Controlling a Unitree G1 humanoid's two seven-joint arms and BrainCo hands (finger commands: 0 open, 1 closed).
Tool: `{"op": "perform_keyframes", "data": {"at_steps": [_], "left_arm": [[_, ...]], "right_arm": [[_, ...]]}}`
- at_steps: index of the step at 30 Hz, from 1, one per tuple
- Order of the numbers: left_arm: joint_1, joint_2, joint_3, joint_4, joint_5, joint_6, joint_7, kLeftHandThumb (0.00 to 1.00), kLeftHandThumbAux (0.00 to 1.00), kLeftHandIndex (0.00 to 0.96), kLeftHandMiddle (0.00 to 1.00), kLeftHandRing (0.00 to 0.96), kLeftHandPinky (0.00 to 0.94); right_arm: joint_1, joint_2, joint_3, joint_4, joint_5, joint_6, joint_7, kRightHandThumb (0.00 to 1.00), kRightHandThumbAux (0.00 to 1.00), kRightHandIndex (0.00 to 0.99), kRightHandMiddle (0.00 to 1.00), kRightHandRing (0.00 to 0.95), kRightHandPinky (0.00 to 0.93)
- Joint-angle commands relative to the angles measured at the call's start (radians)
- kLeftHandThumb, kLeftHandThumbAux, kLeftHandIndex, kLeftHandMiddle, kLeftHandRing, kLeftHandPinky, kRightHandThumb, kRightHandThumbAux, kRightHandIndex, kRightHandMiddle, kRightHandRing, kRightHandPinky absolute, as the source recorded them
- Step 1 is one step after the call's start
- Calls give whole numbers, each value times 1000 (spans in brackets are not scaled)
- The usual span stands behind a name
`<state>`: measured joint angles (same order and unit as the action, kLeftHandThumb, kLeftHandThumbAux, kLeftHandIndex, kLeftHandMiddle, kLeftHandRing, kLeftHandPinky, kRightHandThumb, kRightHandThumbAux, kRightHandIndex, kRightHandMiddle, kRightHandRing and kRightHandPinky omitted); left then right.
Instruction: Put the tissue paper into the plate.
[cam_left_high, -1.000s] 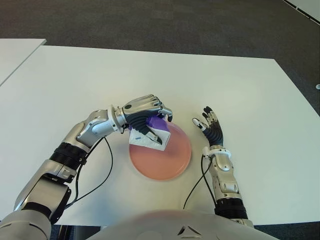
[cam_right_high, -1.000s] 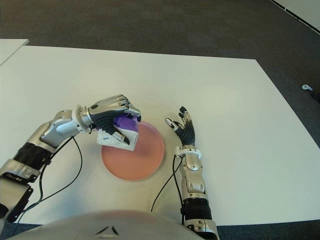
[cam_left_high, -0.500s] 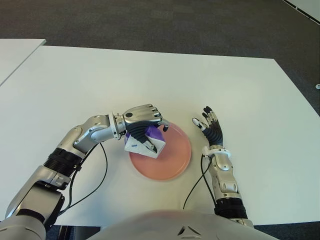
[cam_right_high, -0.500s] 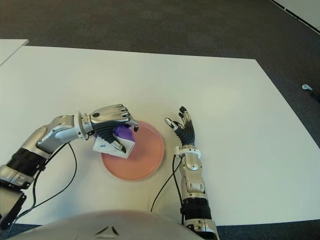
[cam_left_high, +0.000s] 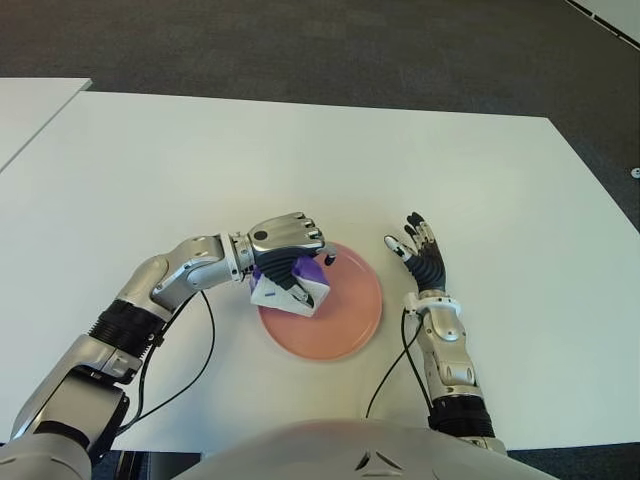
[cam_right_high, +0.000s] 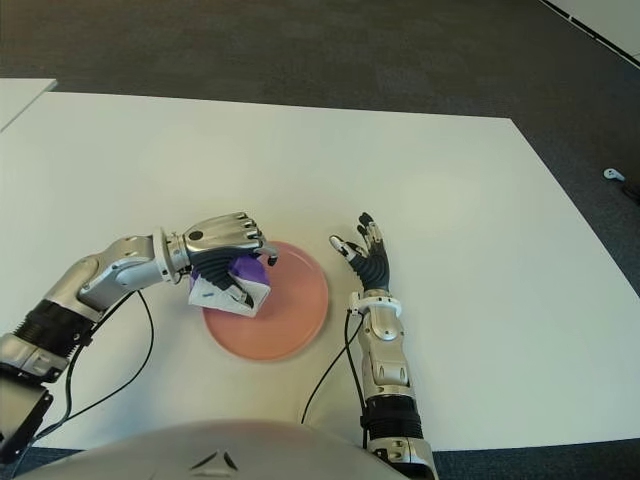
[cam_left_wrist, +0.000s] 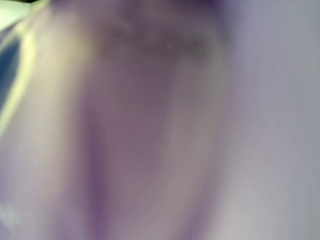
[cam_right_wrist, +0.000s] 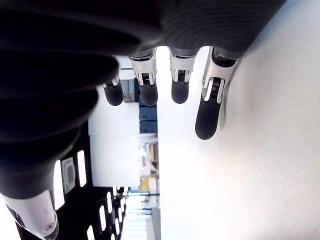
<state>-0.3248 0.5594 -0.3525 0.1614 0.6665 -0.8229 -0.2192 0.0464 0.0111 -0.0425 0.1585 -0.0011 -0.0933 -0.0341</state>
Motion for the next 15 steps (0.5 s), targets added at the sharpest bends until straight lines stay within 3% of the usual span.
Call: {"op": "perform_keyframes", "data": {"at_steps": [1,15], "left_arm": [[35,-12,-3,11,-21,-4,23,748,698,443,835,837,786],[56,-29,4,18,-83,-35,37,748,698,443,837,839,780]], "right_arm": [[43,5,5,43,-3,60,-4,85,674,14,49,28,36],[41,6,10,46,-6,60,-8,96,673,13,42,22,26]]}}
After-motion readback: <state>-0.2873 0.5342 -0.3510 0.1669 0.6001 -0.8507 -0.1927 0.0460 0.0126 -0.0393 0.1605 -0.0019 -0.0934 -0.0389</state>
